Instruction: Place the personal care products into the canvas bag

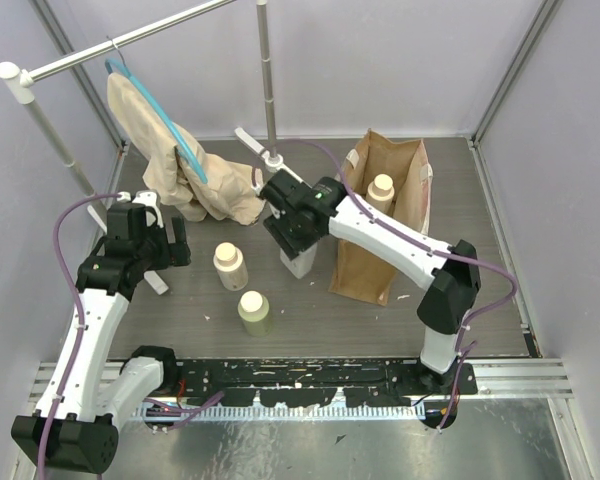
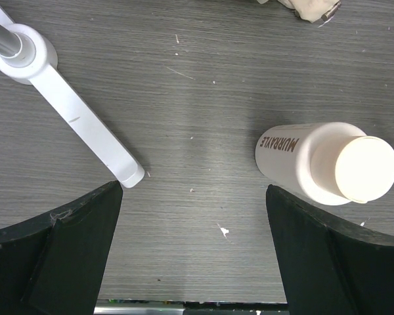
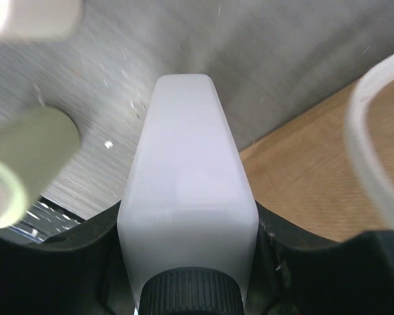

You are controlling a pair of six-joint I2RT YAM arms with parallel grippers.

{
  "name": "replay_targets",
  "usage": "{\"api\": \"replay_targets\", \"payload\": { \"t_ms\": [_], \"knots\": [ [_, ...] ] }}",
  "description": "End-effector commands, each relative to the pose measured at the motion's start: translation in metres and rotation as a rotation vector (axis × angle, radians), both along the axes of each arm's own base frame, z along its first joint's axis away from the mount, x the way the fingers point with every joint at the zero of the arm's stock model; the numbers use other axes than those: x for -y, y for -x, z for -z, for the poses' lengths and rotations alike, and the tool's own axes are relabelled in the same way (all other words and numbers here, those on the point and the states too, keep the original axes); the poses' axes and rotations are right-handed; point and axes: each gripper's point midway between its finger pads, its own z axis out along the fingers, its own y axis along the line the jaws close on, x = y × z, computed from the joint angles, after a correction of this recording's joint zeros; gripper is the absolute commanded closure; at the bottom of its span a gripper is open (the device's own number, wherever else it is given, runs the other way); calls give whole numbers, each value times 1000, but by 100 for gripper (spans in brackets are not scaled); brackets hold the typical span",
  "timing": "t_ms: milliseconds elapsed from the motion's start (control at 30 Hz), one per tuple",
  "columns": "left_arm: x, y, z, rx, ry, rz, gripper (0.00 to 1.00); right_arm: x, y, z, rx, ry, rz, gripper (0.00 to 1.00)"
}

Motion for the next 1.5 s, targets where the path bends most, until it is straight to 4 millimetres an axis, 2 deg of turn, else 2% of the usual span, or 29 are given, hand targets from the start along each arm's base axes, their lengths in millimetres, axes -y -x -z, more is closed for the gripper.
{"api": "replay_targets", "payload": {
  "t_ms": [0,100,200,300,400,533,733,800,867,1033,1267,1467],
  "knots": [
    [2,-5,-1,22,13,3,2,-28,-41,-121,304,-259,33,99],
    [2,-6,-1,23,12,5,2,-25,-64,-168,448,-307,72,99],
    [2,-7,-3,25,6,8,2,-9,-83,-210,570,-327,125,99],
    [2,-8,-4,26,4,8,2,20,-100,-249,682,-348,206,99],
    [2,-9,-6,30,4,8,2,57,-111,-281,755,-379,294,99],
    [1,-10,-7,32,3,6,2,114,-117,-306,825,-374,403,99],
    [1,-11,-5,24,2,4,2,175,-112,-319,896,-322,538,99],
    [2,-12,-5,22,5,6,2,188,-111,-318,900,-304,564,100],
    [2,-12,-4,20,5,9,2,196,-110,-308,878,-281,587,99],
    [3,-15,-5,19,6,11,2,211,-115,-260,751,-219,648,100],
    [3,-15,-1,6,-2,17,2,209,-122,-193,568,-204,677,100],
    [2,-15,2,-2,-3,16,2,216,-124,-159,477,-151,730,100]
  ]
}}
